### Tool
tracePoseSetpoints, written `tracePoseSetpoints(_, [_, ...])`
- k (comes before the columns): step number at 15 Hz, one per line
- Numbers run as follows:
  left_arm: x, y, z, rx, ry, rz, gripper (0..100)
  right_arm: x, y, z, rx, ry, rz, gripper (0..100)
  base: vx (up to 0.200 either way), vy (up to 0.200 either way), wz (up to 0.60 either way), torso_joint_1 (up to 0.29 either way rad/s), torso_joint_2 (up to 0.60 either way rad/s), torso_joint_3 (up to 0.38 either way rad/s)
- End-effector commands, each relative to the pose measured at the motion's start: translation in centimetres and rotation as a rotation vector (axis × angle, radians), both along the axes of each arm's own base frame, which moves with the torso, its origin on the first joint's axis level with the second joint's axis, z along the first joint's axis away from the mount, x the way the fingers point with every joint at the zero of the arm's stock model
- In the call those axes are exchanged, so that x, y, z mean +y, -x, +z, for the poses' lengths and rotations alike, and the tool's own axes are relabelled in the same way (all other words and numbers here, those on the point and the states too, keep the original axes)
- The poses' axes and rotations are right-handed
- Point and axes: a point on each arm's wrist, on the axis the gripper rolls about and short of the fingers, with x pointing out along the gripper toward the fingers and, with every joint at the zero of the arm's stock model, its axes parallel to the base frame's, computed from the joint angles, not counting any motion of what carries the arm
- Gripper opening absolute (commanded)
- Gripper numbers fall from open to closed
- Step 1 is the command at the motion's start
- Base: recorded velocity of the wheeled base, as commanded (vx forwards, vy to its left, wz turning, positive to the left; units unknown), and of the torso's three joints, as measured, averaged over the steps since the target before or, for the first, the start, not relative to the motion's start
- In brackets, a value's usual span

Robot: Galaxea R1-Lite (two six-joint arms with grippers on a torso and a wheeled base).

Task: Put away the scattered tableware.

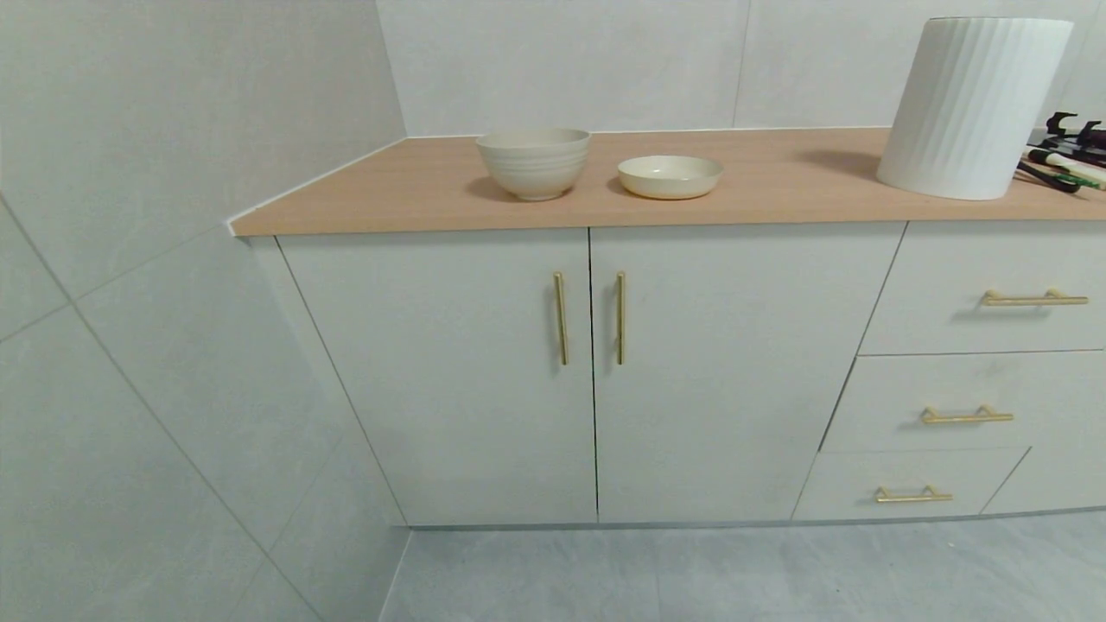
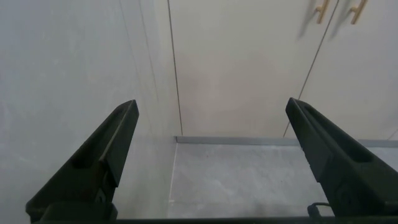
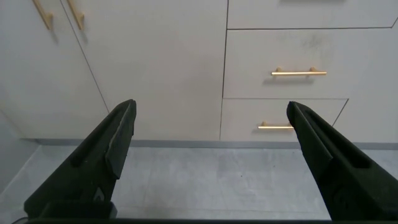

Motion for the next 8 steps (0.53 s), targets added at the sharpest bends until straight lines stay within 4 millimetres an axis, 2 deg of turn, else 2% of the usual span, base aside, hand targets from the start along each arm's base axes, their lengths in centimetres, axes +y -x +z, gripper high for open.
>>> tracePoseSetpoints(1, [0.00,0.00,0.01,0.000,0.000,0.000,100,0.00,-0.01,0.00,0.001,0.000,0.000,100,0.200,0.000,0.00,0.002,0.00,0.007])
tracePoseSetpoints(7, [0.00,0.00,0.01,0.000,0.000,0.000,100,0.00,-0.01,0.00,0.001,0.000,0.001,100,0.200,0.000,0.00,0.004,0.00,0.003])
tracePoseSetpoints(8, [0.00,0.00,0.01,0.000,0.000,0.000,100,0.00,-0.01,0.00,0.001,0.000,0.003,100,0.000,0.000,0.00,0.000,0.00,0.000])
